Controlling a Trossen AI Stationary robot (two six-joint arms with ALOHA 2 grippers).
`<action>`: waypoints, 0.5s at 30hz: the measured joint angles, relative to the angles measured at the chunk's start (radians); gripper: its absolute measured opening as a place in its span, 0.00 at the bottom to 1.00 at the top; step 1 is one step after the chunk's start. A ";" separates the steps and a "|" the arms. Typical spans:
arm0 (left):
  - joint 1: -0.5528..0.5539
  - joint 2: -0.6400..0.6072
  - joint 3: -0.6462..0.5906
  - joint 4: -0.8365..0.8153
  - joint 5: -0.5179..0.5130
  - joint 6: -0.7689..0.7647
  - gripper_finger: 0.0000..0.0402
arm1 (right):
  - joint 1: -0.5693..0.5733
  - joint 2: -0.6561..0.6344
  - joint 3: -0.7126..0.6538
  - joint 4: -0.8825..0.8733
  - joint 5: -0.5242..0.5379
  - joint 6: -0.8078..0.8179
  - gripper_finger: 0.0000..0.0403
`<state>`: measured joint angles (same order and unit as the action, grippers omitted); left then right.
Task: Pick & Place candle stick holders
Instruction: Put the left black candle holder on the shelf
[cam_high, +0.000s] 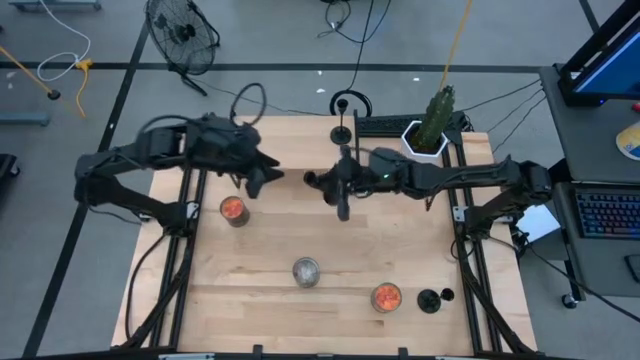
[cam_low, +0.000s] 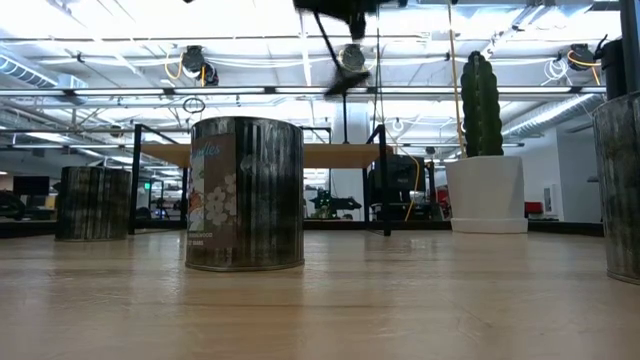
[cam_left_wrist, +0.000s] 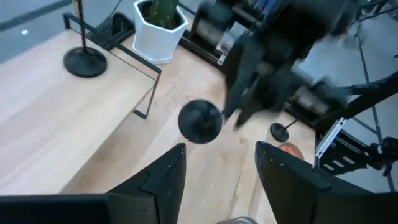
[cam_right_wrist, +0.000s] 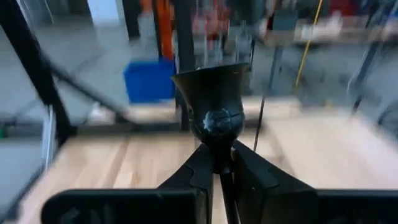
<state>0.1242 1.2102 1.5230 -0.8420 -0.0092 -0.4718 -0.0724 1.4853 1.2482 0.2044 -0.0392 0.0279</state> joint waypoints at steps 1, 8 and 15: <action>0.000 -0.012 0.000 -0.003 -0.001 0.013 0.50 | -0.005 -0.007 0.003 0.029 0.017 -0.008 0.07; -0.003 -0.071 0.000 -0.018 -0.018 0.115 0.50 | -0.093 -0.034 0.001 0.210 0.068 -0.034 0.07; -0.003 -0.087 0.000 -0.082 -0.024 0.122 0.50 | -0.164 -0.008 0.001 0.355 0.066 0.025 0.07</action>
<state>0.1215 1.1233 1.5230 -0.9241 -0.0336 -0.3496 -0.2367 1.4776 1.2491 0.5599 0.0265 0.0531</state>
